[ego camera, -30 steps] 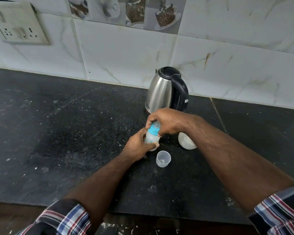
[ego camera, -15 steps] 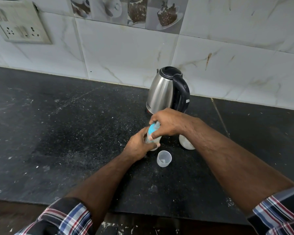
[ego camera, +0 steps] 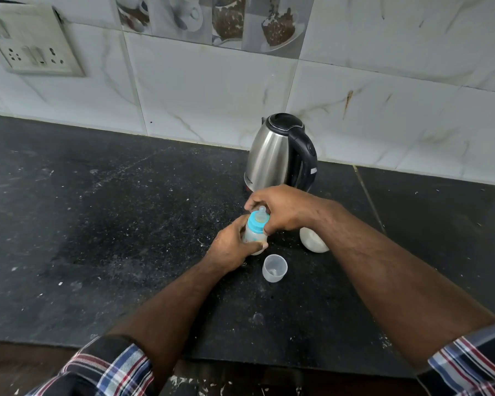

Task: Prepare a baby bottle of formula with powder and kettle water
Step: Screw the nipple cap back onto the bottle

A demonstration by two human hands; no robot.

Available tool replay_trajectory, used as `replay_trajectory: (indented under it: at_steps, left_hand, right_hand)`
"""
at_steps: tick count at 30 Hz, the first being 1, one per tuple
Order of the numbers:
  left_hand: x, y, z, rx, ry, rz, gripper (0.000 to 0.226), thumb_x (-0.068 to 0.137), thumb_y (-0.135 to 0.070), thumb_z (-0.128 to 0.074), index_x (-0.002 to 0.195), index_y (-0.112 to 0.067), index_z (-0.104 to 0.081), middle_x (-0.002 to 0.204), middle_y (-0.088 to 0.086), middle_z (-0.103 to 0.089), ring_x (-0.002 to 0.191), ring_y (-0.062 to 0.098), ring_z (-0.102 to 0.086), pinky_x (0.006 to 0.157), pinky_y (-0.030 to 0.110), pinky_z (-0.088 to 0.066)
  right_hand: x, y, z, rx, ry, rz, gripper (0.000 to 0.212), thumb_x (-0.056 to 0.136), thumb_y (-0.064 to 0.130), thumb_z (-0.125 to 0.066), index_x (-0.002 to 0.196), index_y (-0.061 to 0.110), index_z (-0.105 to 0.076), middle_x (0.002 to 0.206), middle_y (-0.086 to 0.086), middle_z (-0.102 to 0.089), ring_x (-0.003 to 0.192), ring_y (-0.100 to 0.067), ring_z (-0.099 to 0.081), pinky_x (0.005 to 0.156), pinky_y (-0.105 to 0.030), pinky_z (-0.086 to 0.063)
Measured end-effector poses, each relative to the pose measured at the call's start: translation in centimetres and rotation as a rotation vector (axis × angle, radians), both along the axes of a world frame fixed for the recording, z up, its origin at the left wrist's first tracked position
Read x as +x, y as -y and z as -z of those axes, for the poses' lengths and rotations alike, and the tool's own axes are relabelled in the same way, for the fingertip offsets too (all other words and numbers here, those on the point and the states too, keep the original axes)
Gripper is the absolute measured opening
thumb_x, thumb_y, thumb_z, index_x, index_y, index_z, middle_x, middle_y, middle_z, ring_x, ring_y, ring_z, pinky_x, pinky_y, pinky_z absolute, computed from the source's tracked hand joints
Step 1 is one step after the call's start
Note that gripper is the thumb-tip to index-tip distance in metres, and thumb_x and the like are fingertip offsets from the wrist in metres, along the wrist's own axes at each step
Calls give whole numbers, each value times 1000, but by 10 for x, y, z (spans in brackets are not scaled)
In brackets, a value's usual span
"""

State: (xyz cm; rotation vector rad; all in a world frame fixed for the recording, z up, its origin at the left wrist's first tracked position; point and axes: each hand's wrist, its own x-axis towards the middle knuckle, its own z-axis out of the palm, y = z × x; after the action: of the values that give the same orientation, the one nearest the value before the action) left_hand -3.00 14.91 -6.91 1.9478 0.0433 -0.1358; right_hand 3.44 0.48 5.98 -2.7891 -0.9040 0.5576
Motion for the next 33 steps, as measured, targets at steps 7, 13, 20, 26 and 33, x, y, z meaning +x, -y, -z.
replay_trajectory:
  at_steps: [7,13,20,26,33]
  left_hand:
    - [0,0,0,17,12,-11,62,81,-31,-86,136,-28,-59,117,-12,-72,109,7,-67,97,34,-53]
    - [0,1,0,16,1,-15,64,81,-28,-86,138,-27,-58,120,-8,-72,113,12,-68,104,42,-53]
    - [0,1,-1,18,3,-4,66,81,-30,-86,140,-27,-57,121,-10,-72,114,10,-67,104,40,-53]
    - [-2,2,2,38,17,-33,64,80,-34,-86,137,-31,-57,115,-12,-72,108,8,-68,94,33,-55]
    - [-2,2,2,21,32,-17,61,81,-34,-86,136,-28,-59,115,-11,-72,107,8,-68,89,27,-55]
  right_hand:
    - [-4,-3,6,-48,46,86,84,72,54,-85,140,19,-51,124,-3,-67,107,-21,-64,86,-38,-55]
    - [-12,-9,8,7,137,97,66,78,37,-84,136,21,-58,122,-2,-69,101,-18,-64,85,-36,-56]
    - [-11,-5,2,8,-10,59,81,73,14,-89,144,25,-52,135,4,-63,121,-17,-60,93,-32,-52]
    - [-21,-13,20,71,167,237,50,73,21,-86,120,21,-70,111,0,-71,97,-17,-63,74,-29,-50]
    - [-25,-4,13,127,35,142,67,76,22,-87,137,26,-61,129,4,-63,116,-15,-58,96,-35,-50]
